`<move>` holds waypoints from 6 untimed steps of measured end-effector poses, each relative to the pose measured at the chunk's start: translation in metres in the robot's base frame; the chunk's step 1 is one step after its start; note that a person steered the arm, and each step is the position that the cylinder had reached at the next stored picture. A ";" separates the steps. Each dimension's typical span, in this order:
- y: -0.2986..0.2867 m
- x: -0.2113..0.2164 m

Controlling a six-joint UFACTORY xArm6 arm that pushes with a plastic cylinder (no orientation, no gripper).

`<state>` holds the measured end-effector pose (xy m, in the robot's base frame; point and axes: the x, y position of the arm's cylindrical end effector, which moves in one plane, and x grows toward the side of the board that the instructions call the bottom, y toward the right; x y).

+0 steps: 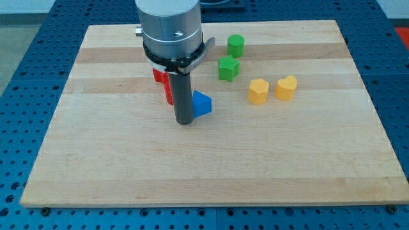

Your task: Move the red star closer to the red circle

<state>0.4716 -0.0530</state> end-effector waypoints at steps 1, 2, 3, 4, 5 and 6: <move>0.003 -0.005; 0.009 -0.011; 0.010 -0.016; 0.015 0.003; 0.070 0.010; 0.144 0.007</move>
